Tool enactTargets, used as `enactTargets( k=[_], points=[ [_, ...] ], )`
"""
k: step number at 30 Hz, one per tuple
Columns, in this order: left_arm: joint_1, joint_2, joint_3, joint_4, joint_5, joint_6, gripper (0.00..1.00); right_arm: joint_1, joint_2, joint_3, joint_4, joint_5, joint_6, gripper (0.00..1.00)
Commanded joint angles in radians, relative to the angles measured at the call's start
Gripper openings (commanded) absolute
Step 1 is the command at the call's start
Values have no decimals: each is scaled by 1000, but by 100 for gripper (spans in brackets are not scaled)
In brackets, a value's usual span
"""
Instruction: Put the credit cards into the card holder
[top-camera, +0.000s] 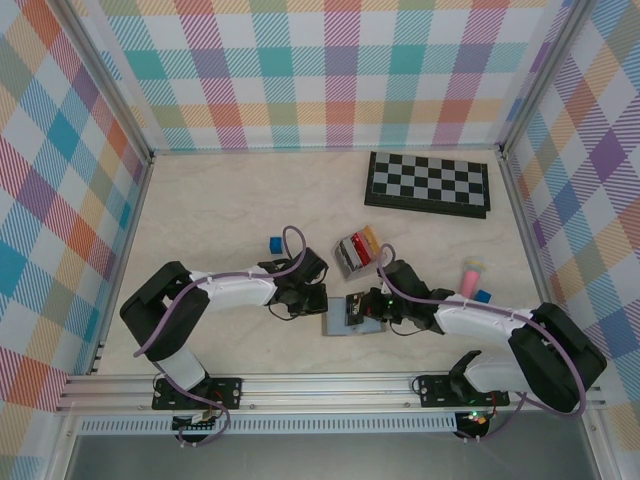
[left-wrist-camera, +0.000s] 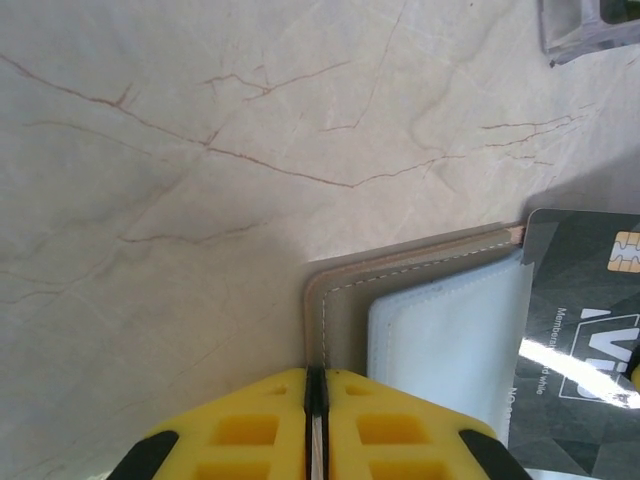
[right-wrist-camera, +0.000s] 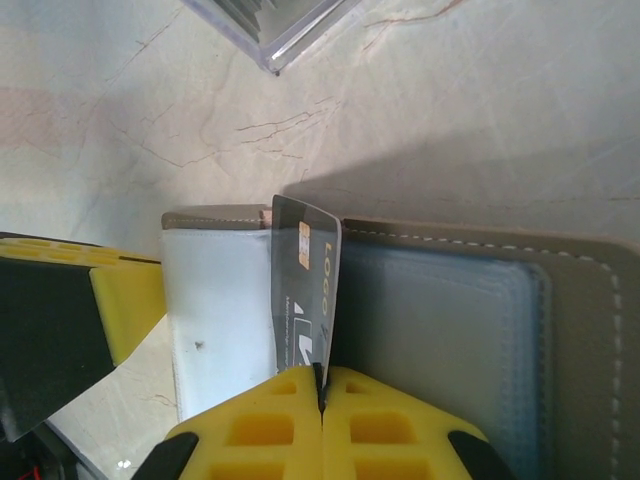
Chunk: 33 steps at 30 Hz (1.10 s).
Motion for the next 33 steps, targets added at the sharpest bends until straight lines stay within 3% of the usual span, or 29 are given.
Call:
enactTargets(
  k=[1,13,23,33],
  points=[
    [9,29,12,-13,0,0,9,11,2,-31,48,-63,3,5],
    [9,39,7,-31,-2,-38,6,11,-104,-113,36,-62,11,5],
    [8,40,1,-31,12,-40,6,27,37,-90,192,-61,36,5],
    [10,36,3,-31,3,-43,5,64,94,-63,209,-70,48,8]
  ],
)
